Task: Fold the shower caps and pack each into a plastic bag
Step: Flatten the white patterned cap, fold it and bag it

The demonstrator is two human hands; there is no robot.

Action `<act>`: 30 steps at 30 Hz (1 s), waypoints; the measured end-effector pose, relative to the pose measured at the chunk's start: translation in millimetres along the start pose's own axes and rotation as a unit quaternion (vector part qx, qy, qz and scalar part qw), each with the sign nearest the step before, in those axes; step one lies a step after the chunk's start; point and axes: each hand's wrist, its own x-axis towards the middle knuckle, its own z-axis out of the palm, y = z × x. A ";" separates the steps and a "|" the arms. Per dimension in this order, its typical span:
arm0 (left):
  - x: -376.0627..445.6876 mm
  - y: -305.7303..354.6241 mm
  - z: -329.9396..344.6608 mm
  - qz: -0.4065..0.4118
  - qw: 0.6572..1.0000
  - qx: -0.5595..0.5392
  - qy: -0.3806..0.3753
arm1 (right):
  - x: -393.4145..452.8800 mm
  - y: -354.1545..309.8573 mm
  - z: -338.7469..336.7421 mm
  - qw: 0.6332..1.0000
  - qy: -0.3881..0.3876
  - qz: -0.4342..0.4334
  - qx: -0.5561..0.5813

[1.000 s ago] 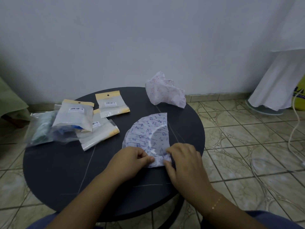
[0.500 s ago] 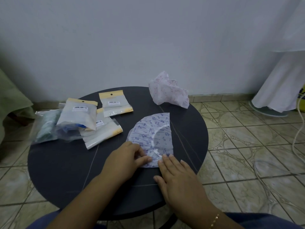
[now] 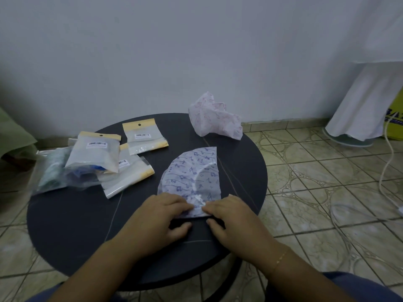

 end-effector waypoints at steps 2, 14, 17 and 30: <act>4.6 -0.3 -1.2 -0.004 1.000 0.008 -0.003 | 0.6 2.7 -4.3 1.000 -0.005 -0.004 0.022; 11.9 5.3 -0.8 -0.191 0.962 -0.195 0.014 | -0.7 7.0 -11.4 0.950 0.076 0.179 0.243; 16.8 5.7 0.0 -0.224 0.954 -0.198 0.026 | 2.8 5.3 -10.4 0.949 0.077 0.197 0.235; 21.2 1.7 9.2 -0.052 0.994 -0.013 0.095 | 9.6 8.1 6.3 0.986 0.098 0.132 0.028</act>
